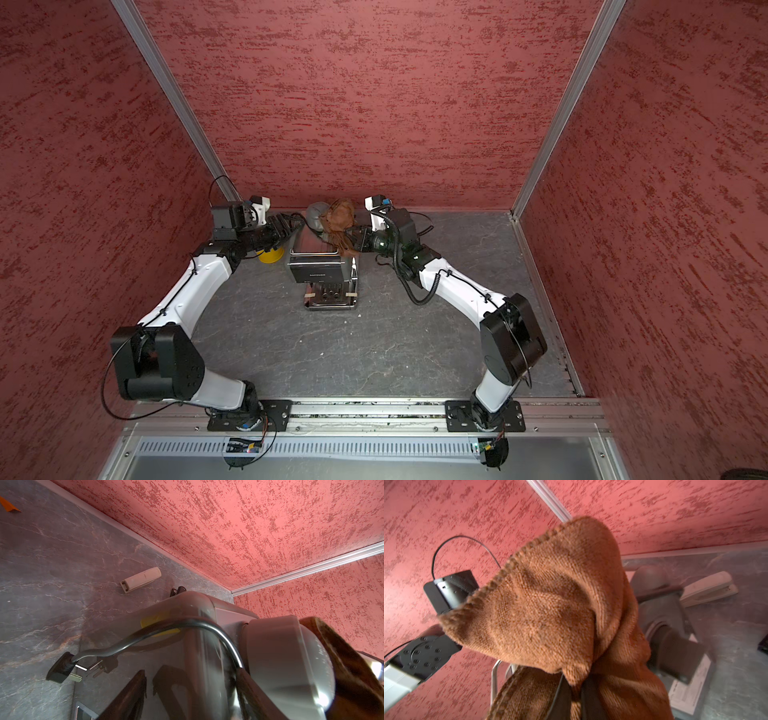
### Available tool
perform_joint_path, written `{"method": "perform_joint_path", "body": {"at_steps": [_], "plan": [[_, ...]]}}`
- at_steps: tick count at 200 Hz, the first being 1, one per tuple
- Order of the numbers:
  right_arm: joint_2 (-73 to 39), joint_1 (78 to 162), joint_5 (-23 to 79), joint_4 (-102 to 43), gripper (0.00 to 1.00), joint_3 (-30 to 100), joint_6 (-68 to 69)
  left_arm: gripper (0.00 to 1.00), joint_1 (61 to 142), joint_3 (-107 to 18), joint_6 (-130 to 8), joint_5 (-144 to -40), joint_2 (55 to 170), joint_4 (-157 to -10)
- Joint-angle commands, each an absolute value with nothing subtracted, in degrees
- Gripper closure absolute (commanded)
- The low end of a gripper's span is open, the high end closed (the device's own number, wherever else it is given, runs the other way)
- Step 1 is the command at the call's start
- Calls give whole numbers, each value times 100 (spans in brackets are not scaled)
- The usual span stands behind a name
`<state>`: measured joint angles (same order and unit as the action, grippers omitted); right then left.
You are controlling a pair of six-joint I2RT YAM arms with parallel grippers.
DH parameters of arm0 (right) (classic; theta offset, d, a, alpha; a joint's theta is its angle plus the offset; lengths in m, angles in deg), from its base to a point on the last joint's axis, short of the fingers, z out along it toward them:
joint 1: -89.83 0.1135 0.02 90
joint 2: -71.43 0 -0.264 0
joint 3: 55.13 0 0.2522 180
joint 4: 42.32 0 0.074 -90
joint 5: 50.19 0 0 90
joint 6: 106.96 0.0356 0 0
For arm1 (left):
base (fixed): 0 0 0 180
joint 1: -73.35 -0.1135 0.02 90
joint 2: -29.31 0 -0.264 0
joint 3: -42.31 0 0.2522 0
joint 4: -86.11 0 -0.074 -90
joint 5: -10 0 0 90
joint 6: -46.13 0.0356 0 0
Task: Wipe the surface of a coffee machine
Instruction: Wipe the dirt from the surface of the coffee machine.
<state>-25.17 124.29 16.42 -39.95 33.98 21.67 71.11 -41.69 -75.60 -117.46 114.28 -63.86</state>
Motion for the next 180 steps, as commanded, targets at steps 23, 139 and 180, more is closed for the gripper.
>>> {"method": "perform_joint_path", "body": {"at_steps": [23,139,180], "plan": [[-2698,12378,2218,-5065,99,2866,2733,32,7128,-3948,-7576,-11688,11508,-6203],[-2509,12793,2293,-4741,100,2659,2661,33,7186,-3977,-7594,-11723,11496,-6154],[-2057,13093,2262,-5016,100,2216,3023,33,7185,-3975,-7648,-11675,11466,-6207]]}}
